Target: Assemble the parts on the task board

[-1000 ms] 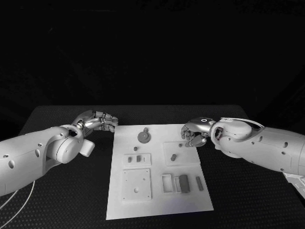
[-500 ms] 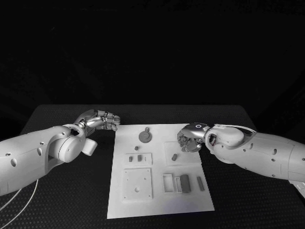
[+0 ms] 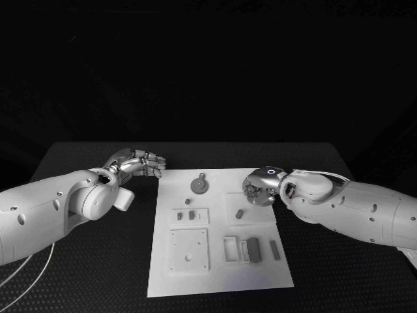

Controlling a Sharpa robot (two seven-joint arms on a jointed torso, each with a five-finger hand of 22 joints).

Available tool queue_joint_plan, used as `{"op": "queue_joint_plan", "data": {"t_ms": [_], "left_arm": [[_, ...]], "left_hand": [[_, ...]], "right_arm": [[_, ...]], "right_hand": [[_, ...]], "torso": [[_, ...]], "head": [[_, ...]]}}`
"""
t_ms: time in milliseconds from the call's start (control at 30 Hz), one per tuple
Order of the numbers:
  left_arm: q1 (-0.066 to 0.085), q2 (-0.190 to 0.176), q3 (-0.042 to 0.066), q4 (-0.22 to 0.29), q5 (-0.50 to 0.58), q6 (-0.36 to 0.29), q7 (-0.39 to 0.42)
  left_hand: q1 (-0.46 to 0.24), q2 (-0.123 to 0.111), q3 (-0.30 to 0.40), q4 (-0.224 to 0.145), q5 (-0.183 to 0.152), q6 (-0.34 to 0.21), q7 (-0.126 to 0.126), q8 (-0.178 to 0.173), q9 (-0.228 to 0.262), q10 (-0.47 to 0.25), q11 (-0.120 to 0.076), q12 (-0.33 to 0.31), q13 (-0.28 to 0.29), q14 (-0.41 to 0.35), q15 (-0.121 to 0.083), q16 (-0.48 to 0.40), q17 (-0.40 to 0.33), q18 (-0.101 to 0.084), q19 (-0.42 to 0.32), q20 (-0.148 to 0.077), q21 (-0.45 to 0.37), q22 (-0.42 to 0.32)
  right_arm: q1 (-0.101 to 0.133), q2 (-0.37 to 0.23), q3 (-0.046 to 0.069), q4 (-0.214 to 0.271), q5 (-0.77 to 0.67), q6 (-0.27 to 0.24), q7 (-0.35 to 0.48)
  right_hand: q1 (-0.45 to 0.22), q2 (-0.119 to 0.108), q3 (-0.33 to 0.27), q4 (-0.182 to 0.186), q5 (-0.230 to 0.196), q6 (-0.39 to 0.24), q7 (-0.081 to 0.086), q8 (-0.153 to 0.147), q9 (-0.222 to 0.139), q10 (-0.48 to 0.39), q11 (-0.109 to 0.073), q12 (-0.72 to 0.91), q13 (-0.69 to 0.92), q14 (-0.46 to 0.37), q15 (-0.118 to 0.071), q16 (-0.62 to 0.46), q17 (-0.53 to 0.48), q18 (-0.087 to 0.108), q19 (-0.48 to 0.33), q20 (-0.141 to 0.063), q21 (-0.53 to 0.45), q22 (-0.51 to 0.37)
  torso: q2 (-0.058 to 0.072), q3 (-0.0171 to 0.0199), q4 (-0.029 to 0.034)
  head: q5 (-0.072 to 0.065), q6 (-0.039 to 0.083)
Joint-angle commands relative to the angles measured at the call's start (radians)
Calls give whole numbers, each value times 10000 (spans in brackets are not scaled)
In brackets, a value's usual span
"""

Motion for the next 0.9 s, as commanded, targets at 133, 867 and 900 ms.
{"op": "queue_joint_plan", "data": {"t_ms": [133,867,900], "left_arm": [[16,12,8,18,59,129,-41],[15,-22,7,17,-73,109,-230],[15,-22,7,15,-73,115,-232]], "left_hand": [[-104,-15,-44,15,13,-61,-15,-41,-11,-49,36,-53,15,28,10,-54,24,-80,-15,27,-4,-16],[-71,-47,-44,-9,14,-108,-3,-45,-12,-96,49,-63,23,20,16,-119,80,-79,-29,33,-9,-78],[-71,-49,-45,-9,14,-112,-1,-46,-13,-100,50,-64,23,18,18,-124,84,-80,-32,35,-9,-82]], "right_arm": [[-120,31,-60,-69,-546,271,2],[-213,178,-58,-228,-159,-340,78],[-213,179,-58,-231,-138,-323,79]], "right_hand": [[-154,139,566,-116,-30,378,-100,147,40,406,-128,31,128,350,-110,16,272,206,328,-109,127,142],[-242,145,812,-188,-32,546,-175,174,104,597,-187,-104,233,440,-159,-58,632,191,437,-188,141,329],[-247,136,817,-188,-32,544,-172,170,108,564,-166,-148,229,399,-138,-90,652,184,401,-181,128,349]], "torso": [[-4,2,0],[-4,-7,-4],[-4,-8,-5]], "head": [[-25,-17],[-48,-43],[-46,-47]]}}
